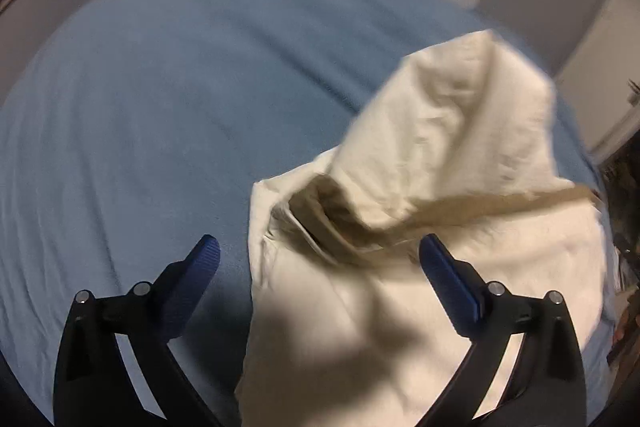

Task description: Fold large clothes

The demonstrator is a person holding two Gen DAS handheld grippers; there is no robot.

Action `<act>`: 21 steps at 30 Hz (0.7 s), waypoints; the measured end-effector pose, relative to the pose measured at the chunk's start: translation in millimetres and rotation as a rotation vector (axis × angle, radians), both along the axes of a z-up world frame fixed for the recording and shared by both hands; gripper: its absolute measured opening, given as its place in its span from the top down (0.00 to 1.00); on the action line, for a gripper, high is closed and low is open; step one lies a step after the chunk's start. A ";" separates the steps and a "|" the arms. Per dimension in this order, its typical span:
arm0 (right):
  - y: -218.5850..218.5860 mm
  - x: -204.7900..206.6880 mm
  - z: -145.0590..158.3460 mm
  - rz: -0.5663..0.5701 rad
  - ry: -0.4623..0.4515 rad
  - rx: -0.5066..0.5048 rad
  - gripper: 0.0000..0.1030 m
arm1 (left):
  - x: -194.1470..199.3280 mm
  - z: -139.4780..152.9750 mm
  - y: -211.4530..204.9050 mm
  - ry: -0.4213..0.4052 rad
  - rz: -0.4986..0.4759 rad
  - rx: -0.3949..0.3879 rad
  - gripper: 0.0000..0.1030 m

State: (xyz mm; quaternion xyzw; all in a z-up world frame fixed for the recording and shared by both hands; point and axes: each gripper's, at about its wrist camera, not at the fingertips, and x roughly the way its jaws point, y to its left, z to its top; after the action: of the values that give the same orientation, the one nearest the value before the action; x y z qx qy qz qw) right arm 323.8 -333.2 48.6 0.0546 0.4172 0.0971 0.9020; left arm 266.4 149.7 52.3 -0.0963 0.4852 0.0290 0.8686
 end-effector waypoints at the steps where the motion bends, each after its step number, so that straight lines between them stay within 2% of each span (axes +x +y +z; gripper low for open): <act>1: 3.5 -14.5 1.8 0.022 -0.005 0.000 0.36 | -14.3 6.1 -5.2 -0.022 -0.026 0.006 0.06; 5: 21.4 -74.7 -2.3 0.113 -0.022 -0.039 0.30 | -72.9 10.5 -36.3 -0.078 -0.111 0.031 0.06; 10: 45.9 -131.6 -20.6 0.189 -0.012 -0.029 0.30 | -135.0 -11.0 -82.0 -0.110 -0.178 0.067 0.06; 16: 78.0 -155.5 -39.4 0.223 -0.071 -0.103 0.30 | -153.9 -49.1 -128.4 -0.153 -0.176 0.127 0.06; 18: 85.1 -154.0 -46.6 0.231 -0.080 -0.114 0.30 | -155.3 -55.8 -136.2 -0.174 -0.185 0.131 0.06; 21: 92.4 -140.9 -53.8 0.220 -0.081 -0.124 0.30 | -146.3 -65.6 -149.6 -0.167 -0.220 0.197 0.06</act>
State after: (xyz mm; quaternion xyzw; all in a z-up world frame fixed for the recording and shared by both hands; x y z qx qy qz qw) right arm 182.9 -240.8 -5.2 -0.0512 0.3893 0.1716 0.9036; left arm 120.1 0.1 -13.3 0.0411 0.4138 -0.0268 0.9090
